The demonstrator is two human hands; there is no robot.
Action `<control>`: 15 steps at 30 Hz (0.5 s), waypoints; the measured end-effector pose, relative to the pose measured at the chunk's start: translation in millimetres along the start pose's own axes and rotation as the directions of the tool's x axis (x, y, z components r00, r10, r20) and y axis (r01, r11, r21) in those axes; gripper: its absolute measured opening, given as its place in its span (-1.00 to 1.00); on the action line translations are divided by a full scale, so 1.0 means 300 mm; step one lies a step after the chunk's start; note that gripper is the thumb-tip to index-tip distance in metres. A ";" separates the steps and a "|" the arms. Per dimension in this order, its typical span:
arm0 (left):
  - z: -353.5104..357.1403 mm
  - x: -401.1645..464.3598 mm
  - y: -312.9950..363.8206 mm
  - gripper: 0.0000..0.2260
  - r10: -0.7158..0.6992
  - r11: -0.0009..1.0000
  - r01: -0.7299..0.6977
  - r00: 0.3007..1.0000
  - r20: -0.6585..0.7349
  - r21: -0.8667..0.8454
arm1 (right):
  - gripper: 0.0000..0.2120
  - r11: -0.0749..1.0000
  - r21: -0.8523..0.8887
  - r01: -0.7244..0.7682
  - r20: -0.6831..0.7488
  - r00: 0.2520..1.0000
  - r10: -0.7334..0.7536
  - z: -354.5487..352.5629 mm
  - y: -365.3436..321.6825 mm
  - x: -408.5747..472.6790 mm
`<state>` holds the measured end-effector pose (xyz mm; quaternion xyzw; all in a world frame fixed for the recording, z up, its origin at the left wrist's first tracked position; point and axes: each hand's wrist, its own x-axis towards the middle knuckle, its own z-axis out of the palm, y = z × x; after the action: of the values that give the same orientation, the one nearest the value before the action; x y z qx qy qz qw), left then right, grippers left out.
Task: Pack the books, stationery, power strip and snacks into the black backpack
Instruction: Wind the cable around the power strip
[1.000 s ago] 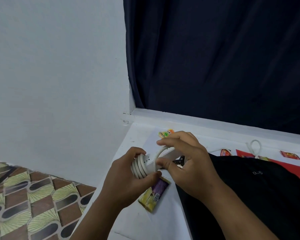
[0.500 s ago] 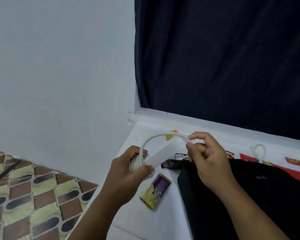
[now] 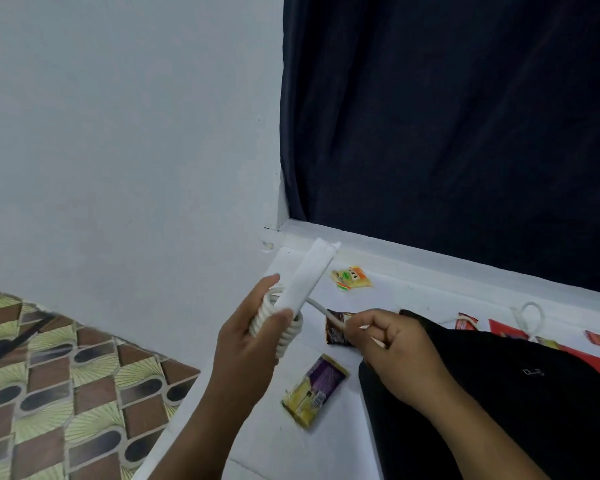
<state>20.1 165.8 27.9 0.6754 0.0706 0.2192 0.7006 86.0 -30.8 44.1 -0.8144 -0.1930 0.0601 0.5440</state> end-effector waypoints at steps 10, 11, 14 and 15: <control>-0.011 0.015 -0.030 -0.51 0.049 0.995 -0.033 0.985 -0.168 0.096 | -0.90 0.932 -0.347 0.101 0.115 0.991 -0.065 -0.010 0.066 -0.001; -0.013 0.016 -0.032 -0.52 0.057 0.994 -0.038 0.982 -0.181 0.107 | -0.89 0.918 -0.385 0.098 0.097 0.993 -0.065 -0.008 0.077 -0.001; -0.023 0.023 -0.033 -0.64 0.065 0.984 -0.025 0.972 -0.225 0.176 | -0.87 0.886 -0.446 0.129 0.070 0.992 -0.109 -0.013 0.062 -0.005; -0.025 0.025 -0.034 -0.70 0.080 0.974 -0.026 0.969 -0.233 0.227 | -0.86 0.882 -0.435 0.183 0.099 0.983 -0.156 -0.013 0.043 -0.006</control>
<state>25.9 175.6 18.9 0.7195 0.1607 0.3089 0.6009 88.8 -39.2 33.8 -0.8944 -0.2885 -0.0083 0.3418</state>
